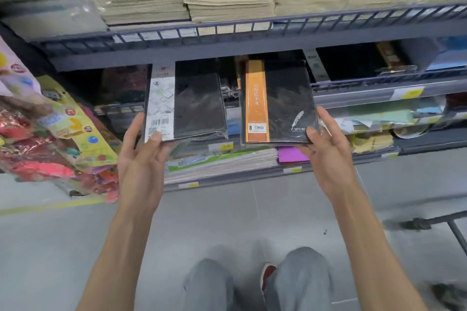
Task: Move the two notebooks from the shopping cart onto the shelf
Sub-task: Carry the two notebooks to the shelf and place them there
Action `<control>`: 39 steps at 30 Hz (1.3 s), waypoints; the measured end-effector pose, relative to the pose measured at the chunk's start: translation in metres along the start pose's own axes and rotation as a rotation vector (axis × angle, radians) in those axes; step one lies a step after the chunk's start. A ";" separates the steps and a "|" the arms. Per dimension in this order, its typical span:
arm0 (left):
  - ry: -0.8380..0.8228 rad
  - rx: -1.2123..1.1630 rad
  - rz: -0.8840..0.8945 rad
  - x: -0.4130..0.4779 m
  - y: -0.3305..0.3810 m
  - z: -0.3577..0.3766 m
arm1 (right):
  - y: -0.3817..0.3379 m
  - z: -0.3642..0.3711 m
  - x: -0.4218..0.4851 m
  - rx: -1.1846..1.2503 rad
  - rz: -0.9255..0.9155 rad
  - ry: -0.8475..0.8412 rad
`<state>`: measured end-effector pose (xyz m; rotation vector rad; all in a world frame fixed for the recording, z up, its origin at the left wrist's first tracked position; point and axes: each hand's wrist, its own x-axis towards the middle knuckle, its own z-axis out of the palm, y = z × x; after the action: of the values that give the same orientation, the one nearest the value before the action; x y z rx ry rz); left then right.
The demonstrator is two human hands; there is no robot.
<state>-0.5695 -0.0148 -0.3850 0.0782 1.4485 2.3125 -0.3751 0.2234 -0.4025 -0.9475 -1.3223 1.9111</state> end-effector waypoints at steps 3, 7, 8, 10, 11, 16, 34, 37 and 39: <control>-0.025 -0.040 0.075 0.011 -0.015 0.000 | 0.014 0.002 0.013 0.043 -0.071 -0.013; -0.063 -0.048 0.167 0.028 -0.031 -0.007 | 0.029 0.008 0.027 0.074 -0.182 -0.012; -0.076 -0.049 0.193 0.032 -0.035 -0.009 | 0.032 0.009 0.030 0.085 -0.214 -0.029; -0.094 -0.051 0.235 0.038 -0.041 -0.011 | 0.038 0.012 0.035 0.105 -0.262 -0.048; -0.102 -0.060 0.254 0.041 -0.044 -0.011 | 0.040 0.013 0.038 0.115 -0.284 -0.049; -0.109 -0.093 0.338 0.051 -0.057 -0.008 | 0.049 0.013 0.049 0.122 -0.348 -0.059; -0.140 0.074 0.442 0.050 -0.056 -0.008 | 0.041 0.009 0.067 -0.079 -0.471 -0.199; -0.104 0.094 0.465 0.048 -0.057 -0.005 | 0.045 0.007 0.069 -0.136 -0.515 -0.144; -0.069 0.110 0.483 0.047 -0.058 -0.003 | 0.045 0.008 0.067 -0.167 -0.542 -0.100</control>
<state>-0.5948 0.0217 -0.4450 0.5927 1.6627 2.5593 -0.4231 0.2601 -0.4571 -0.4976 -1.6189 1.4606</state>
